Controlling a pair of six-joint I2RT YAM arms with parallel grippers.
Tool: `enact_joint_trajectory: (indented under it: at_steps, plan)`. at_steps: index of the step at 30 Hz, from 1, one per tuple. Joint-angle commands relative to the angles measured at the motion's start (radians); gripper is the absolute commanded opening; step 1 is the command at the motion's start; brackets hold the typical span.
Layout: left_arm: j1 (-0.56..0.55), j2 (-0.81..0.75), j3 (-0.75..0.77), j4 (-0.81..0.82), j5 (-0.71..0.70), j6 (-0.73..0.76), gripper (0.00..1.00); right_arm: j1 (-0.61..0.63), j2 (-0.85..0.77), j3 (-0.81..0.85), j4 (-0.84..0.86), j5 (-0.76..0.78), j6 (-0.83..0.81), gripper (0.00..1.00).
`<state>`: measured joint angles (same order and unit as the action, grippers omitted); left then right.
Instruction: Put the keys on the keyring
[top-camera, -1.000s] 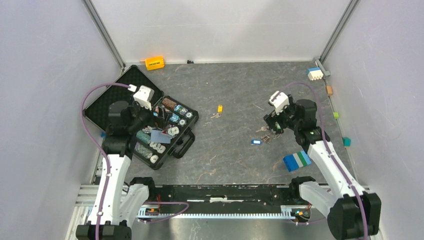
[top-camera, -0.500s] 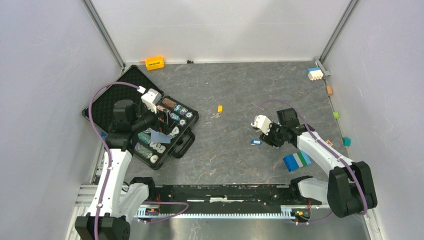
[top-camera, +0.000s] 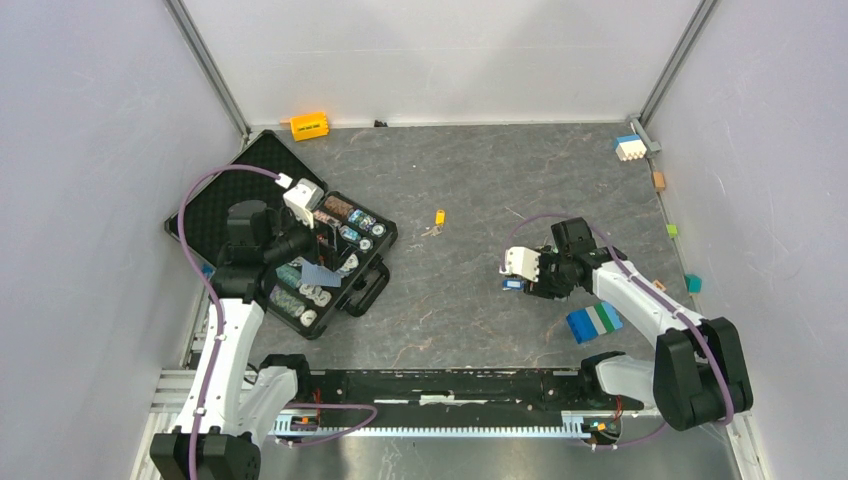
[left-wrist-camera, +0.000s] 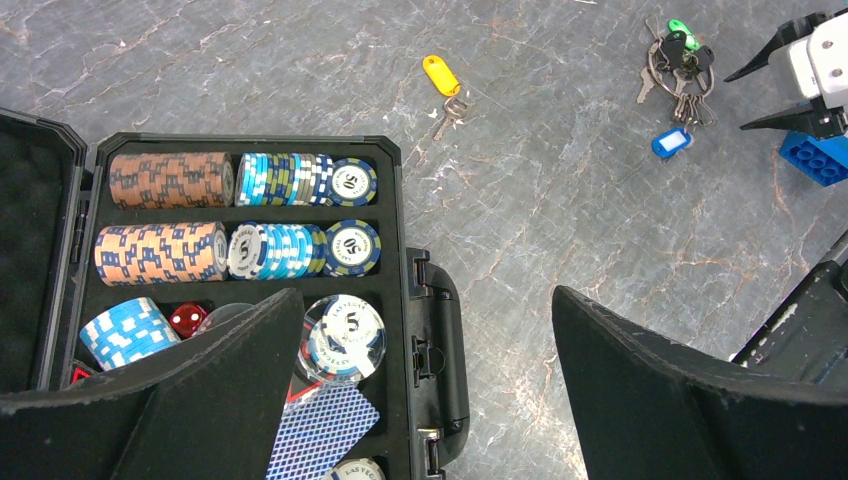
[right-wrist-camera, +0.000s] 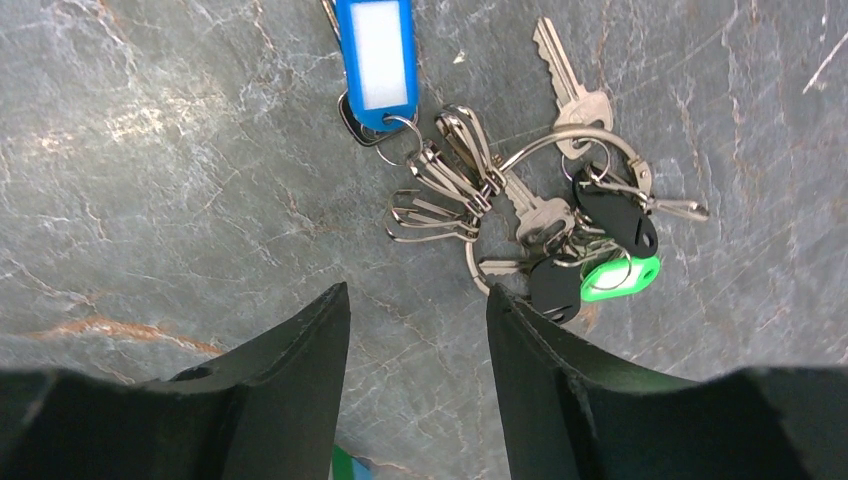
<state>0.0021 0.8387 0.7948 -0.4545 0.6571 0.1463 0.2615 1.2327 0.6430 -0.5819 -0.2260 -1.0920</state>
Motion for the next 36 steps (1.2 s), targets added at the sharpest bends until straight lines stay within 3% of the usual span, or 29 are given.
enact_joint_trajectory:
  at_steps: [1,11,14,24,36]
  plan:
    - [-0.004,-0.009,-0.008,0.035,0.027,0.037,1.00,0.008,0.043,0.062,-0.029,-0.052,-0.122,0.57]
    - [-0.004,0.000,-0.014,0.036,0.026,0.040,1.00,0.030,0.141,0.078,0.012,-0.076,-0.134,0.49]
    - [-0.004,-0.002,-0.017,0.042,0.029,0.041,1.00,0.032,0.161,0.079,0.033,-0.073,-0.134,0.43]
    - [-0.004,-0.003,-0.018,0.044,0.036,0.039,1.00,0.034,0.125,0.115,0.035,-0.124,-0.115,0.01]
    - [-0.004,-0.013,-0.023,0.053,0.045,0.034,1.00,0.032,0.089,0.155,-0.037,-0.195,-0.105,0.00]
